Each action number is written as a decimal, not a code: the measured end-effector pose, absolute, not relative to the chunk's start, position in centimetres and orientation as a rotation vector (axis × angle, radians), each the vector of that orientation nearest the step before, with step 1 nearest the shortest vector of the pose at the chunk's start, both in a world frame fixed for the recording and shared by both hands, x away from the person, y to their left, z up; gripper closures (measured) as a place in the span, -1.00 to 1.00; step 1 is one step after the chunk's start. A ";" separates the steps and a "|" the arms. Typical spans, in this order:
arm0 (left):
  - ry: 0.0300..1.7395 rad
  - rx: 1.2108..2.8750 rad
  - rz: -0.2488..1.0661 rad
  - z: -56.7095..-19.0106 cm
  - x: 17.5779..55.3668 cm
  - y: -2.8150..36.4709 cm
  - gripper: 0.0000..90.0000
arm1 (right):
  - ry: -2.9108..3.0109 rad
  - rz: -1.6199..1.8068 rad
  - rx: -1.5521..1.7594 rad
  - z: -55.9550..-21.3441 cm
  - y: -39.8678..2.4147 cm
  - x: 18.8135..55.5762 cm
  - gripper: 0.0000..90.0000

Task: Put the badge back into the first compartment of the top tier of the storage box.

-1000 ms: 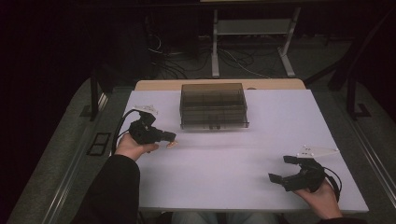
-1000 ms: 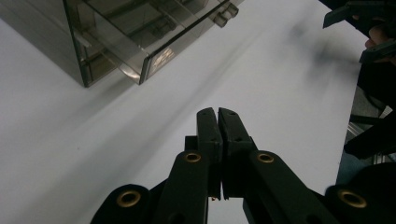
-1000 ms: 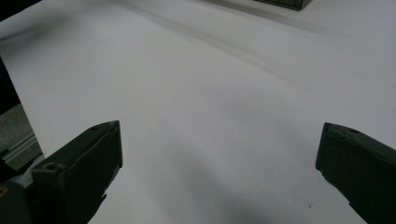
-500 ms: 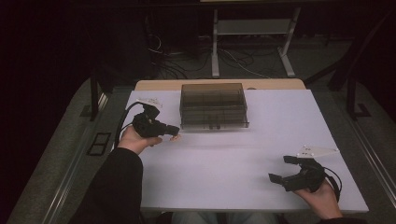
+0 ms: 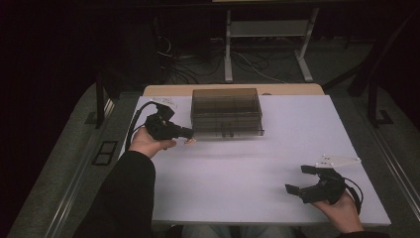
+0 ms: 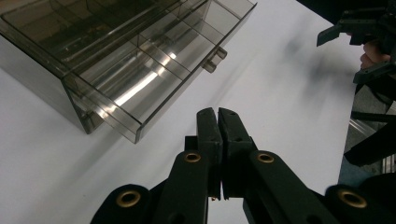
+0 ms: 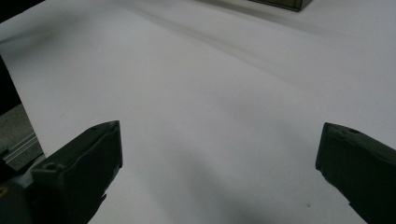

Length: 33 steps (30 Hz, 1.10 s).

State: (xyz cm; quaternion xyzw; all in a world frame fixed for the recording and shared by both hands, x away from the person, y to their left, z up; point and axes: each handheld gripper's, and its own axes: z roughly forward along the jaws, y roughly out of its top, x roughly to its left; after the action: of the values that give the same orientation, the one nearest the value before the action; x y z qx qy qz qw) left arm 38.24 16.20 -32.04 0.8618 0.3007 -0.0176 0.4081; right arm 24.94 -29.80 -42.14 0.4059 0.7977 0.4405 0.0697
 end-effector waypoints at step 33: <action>0.767 2.166 0.013 -28.9 41.4 14.6 0.94 | 2.401 1.328 1.221 -42.2 -29.9 24.9 -1.00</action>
State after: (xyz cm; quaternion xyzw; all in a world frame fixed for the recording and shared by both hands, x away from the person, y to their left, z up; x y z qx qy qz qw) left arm 41.41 14.56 -28.93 0.8599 0.3047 0.0053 0.4095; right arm 24.93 -29.93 -42.16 0.4057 0.7975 0.4410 0.0693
